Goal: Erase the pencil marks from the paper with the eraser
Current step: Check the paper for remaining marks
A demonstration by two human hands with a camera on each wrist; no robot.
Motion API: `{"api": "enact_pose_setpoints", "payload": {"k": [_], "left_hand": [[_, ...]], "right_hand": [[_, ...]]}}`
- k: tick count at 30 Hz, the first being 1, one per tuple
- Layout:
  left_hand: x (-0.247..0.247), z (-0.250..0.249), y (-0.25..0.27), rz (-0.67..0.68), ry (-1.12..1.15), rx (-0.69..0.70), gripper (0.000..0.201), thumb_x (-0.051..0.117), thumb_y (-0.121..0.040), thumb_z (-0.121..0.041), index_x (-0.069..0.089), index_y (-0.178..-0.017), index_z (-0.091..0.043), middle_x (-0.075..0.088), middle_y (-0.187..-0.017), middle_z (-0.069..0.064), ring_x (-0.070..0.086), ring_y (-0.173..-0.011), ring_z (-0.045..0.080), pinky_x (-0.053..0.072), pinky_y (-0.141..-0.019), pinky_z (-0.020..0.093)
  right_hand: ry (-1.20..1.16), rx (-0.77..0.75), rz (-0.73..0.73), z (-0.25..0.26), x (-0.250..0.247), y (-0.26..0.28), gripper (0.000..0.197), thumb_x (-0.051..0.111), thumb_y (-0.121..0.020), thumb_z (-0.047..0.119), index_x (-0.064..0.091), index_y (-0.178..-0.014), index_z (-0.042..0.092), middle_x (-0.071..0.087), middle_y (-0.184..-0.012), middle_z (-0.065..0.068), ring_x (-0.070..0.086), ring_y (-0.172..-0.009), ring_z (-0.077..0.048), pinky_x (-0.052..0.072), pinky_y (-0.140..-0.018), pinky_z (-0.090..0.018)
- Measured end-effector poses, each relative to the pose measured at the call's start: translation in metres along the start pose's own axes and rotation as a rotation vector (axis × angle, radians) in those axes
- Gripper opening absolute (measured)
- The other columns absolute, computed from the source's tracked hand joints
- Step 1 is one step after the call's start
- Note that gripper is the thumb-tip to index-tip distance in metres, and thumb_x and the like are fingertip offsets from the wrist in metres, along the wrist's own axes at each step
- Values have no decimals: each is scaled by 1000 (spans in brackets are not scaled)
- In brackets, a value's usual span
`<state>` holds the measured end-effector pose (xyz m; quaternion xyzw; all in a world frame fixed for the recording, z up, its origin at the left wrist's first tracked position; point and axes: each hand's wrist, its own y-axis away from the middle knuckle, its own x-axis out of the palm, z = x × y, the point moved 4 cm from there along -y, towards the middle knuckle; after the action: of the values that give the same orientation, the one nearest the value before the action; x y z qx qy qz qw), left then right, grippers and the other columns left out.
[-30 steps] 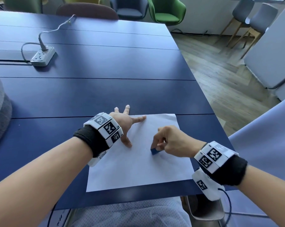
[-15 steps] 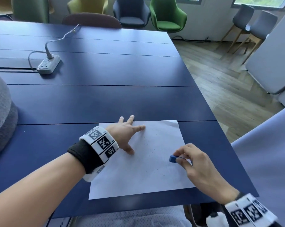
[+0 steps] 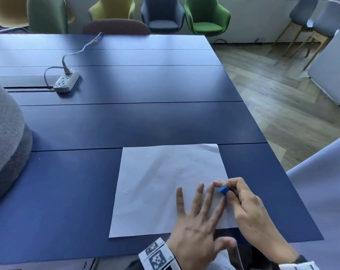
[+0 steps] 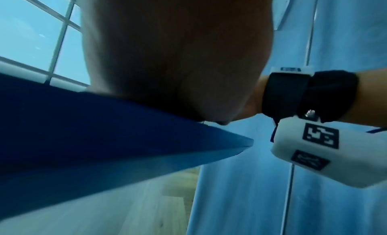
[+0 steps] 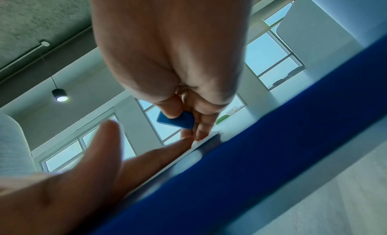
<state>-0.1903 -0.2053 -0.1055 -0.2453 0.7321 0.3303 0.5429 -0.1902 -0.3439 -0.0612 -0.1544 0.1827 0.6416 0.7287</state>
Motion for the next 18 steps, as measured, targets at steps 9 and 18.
{"api": "enact_pose_setpoints", "payload": {"k": [9, 18], "left_hand": [[-2, 103, 32, -248, -1, -460, 82, 11, -101, -58, 37, -143, 8, 31, -153, 23, 28, -141, 28, 11, -110, 52], [2, 14, 2, -275, -116, 10, 73, 8, -98, -62, 40, -148, -20, 33, -156, 5, 26, -144, 25, 21, -104, 56]], "right_hand": [[26, 9, 7, -5, 4, 1, 22, 44, -97, 2, 53, -94, 22, 66, -111, 21, 52, -111, 17, 35, -87, 2], [28, -4, -23, -3, 6, 3, 24, 46, -96, 1, 53, -95, 24, 67, -108, 24, 53, -109, 16, 36, -84, 1]]}}
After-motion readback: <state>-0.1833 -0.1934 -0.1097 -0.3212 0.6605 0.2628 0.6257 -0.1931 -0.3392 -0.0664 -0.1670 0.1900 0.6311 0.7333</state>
